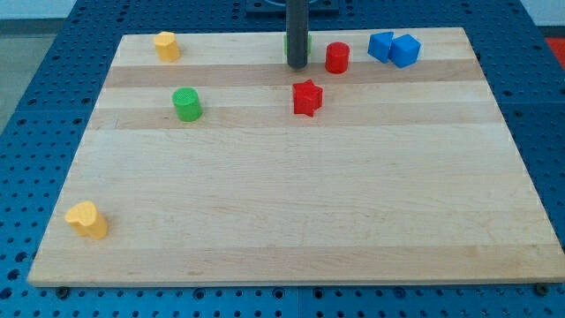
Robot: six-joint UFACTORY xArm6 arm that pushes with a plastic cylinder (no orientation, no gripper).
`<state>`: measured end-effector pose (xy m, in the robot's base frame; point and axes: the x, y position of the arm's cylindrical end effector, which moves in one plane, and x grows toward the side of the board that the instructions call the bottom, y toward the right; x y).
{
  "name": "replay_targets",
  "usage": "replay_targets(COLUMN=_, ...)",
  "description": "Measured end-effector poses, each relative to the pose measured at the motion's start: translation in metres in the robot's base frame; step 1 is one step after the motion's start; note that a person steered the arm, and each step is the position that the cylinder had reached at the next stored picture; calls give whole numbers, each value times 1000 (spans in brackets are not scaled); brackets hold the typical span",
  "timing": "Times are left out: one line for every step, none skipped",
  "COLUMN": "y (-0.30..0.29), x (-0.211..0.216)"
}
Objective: Move your arm to the top right
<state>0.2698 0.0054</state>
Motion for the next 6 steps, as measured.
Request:
replay_targets(y=6, x=19)
replay_targets(y=27, x=46)
replay_targets(y=82, x=53)
replay_targets(y=140, x=54)
replay_targets(y=196, x=50)
replay_targets(y=223, x=25)
